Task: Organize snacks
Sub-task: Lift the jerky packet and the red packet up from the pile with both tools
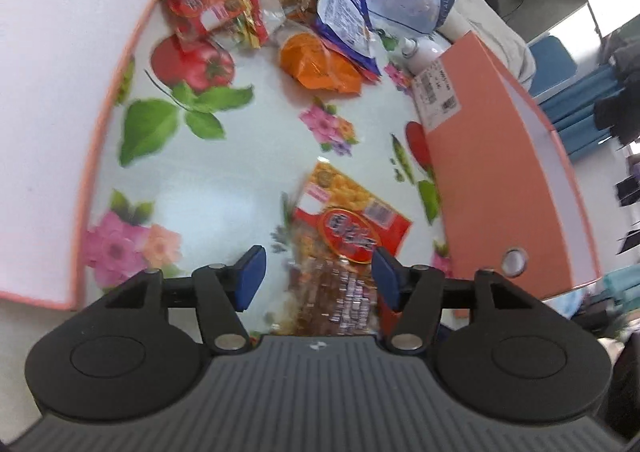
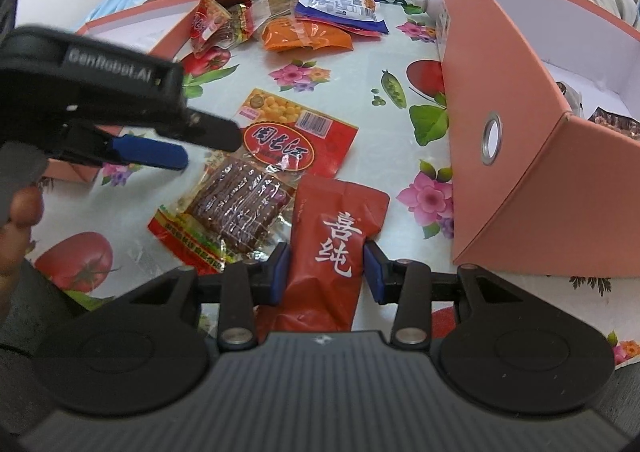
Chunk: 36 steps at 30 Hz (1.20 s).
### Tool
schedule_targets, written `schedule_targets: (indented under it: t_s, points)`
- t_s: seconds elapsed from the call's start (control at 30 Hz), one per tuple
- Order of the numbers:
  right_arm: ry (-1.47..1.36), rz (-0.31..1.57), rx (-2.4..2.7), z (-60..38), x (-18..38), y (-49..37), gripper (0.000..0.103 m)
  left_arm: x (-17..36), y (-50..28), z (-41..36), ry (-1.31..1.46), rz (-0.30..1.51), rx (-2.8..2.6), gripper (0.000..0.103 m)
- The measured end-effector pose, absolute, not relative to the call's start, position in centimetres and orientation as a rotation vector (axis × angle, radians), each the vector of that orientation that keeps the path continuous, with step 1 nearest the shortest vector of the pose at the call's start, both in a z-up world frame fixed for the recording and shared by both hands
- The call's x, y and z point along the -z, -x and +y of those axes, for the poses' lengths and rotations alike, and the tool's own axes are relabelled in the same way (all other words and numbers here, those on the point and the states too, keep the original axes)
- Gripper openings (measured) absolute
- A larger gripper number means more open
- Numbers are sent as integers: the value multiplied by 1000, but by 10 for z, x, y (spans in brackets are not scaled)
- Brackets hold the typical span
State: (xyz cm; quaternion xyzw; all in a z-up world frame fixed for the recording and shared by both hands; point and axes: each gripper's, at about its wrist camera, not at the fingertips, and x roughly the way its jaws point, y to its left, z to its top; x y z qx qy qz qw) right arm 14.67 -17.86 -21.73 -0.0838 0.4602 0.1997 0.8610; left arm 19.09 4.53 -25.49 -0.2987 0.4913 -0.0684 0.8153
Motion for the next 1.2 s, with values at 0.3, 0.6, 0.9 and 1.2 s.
schedule_targets:
  t_s: [0.3, 0.6, 0.9, 1.2]
  points:
    - [159, 964, -426, -182, 218, -147, 42, 275, -193, 58, 968, 1103, 237, 64]
    - [147, 959, -425, -182, 217, -148, 42, 266, -185, 50, 963, 1106, 253, 53]
    - [146, 955, -425, -183, 216, -147, 42, 252, -179, 28, 701, 1097, 175, 19]
    - [142, 954, -421, -183, 215, -147, 42, 234, -171, 12, 549, 1044, 151, 15]
